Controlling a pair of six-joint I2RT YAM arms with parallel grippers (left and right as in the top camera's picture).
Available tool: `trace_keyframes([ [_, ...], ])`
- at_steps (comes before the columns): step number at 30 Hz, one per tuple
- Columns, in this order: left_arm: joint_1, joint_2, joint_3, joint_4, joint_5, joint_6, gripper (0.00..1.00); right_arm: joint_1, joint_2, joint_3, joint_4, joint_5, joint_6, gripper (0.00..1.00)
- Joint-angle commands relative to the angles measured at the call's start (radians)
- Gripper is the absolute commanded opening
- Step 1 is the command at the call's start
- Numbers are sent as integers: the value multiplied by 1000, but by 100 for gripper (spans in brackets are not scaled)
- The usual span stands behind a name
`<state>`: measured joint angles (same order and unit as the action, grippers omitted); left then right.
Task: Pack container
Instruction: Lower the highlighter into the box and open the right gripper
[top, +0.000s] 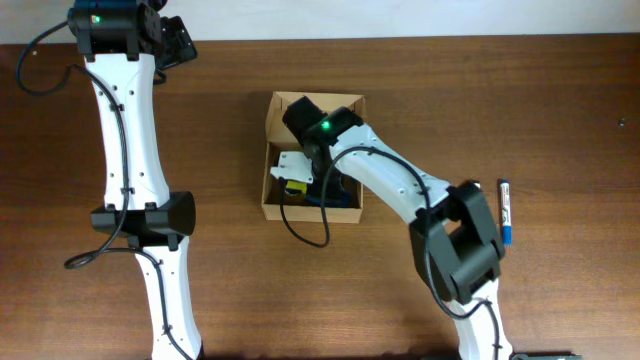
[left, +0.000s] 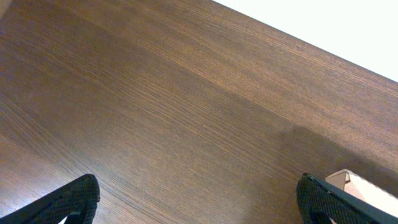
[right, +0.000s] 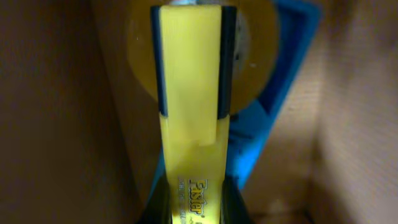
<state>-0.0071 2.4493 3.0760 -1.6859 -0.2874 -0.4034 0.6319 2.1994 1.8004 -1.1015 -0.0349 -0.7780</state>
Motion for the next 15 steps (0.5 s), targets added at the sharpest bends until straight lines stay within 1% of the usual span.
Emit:
trace_keyframes([
  [1,3,-38,-5,-1,1,13,100,6,38,-2,-6,-13,1,4],
  [3,3,-38,-5,-1,1,13,100,6,46,-2,-1,-13,10,4],
  [6,3,-38,-5,-1,1,13,100,3,45,1,5,-13,35,23],
  [7,3,-38,-5,-1,1,13,100,2,45,3,2,-12,39,33],
  [8,3,-38,-5,-1,1,13,100,1,45,5,-3,-8,45,38],
  [10,3,-38,-5,-2,1,13,100,1,45,10,-14,17,54,39],
  [13,3,-38,-5,-1,1,13,100,3,41,47,-63,29,56,42],
  [15,3,-38,-5,-1,1,13,100,3,27,99,-95,32,108,44],
])
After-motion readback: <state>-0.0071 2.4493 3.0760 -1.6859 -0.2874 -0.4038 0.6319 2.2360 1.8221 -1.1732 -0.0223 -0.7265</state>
